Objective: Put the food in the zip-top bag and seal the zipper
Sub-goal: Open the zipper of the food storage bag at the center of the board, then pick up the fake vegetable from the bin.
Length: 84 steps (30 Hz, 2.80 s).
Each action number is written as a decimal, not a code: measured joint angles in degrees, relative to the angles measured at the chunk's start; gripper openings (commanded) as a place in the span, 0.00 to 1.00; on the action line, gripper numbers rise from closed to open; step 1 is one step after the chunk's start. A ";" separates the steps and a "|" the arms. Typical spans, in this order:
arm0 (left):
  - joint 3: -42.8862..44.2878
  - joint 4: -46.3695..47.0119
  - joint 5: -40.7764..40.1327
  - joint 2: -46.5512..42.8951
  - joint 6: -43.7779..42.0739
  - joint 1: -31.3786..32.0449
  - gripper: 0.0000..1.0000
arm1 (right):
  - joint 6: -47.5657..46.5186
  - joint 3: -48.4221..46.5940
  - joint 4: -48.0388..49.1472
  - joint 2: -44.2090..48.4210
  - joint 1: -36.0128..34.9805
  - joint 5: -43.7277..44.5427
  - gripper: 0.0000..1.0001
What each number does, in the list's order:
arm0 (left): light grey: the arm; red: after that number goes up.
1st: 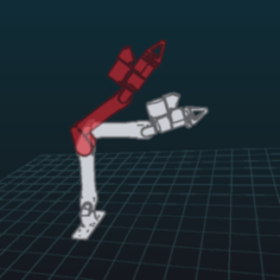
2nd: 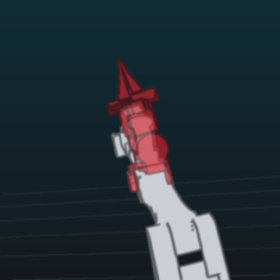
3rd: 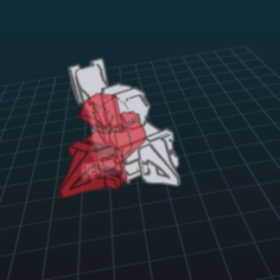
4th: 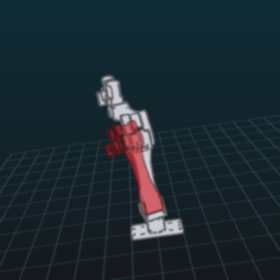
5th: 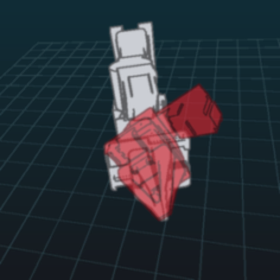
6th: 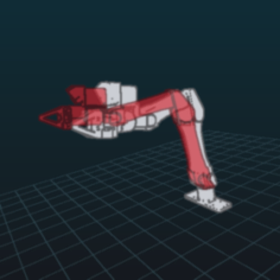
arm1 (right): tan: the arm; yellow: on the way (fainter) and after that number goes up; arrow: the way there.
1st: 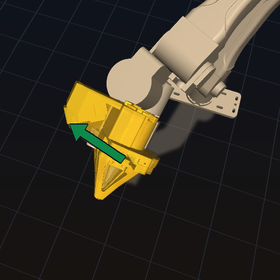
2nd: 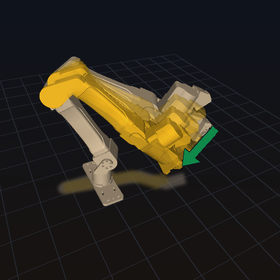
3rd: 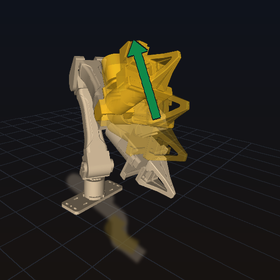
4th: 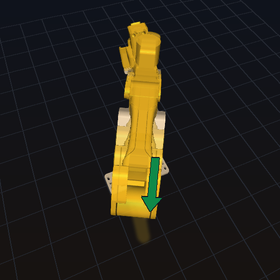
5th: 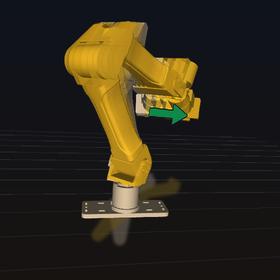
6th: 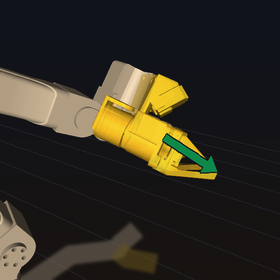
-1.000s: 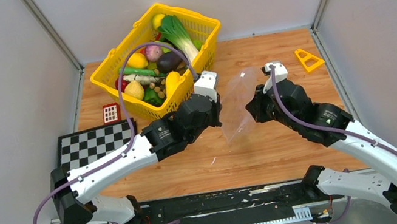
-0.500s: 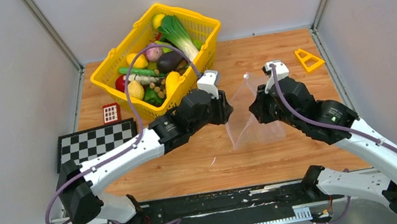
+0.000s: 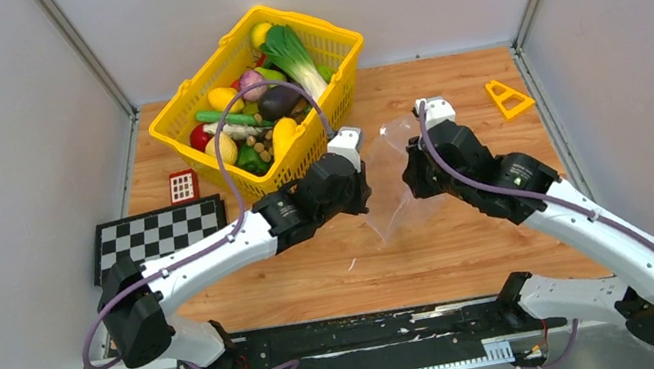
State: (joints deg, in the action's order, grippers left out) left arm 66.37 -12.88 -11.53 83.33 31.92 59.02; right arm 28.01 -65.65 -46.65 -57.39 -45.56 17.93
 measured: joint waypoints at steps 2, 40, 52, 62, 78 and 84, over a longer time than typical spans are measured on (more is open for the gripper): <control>0.00 -2.14 -2.97 0.00 -0.04 -0.39 0.00 | -1.57 -2.93 -2.78 -2.03 0.07 -0.02 0.00; 12.17 -10.45 0.87 2.78 -11.54 -5.14 0.91 | -0.90 1.68 11.50 -8.76 20.35 -22.12 0.00; 12.35 -9.31 -3.34 -7.02 -18.78 -15.19 1.00 | 3.30 4.72 17.40 -8.83 24.44 -29.09 0.00; 20.46 -11.06 0.39 2.73 -20.02 -31.39 1.00 | 2.93 6.93 17.44 -5.95 24.44 -30.58 0.00; 36.26 -11.23 9.73 23.78 -22.86 -37.09 1.00 | 1.86 8.74 17.73 -4.96 24.44 -32.02 0.00; 44.57 -6.80 10.12 30.21 -17.51 -37.11 1.00 | 1.44 8.74 17.68 -4.96 24.44 -32.00 0.00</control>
State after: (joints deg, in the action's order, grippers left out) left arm 110.93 -19.68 -1.41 113.54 14.41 21.91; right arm 29.45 -56.90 -28.97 -62.35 -21.12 -14.06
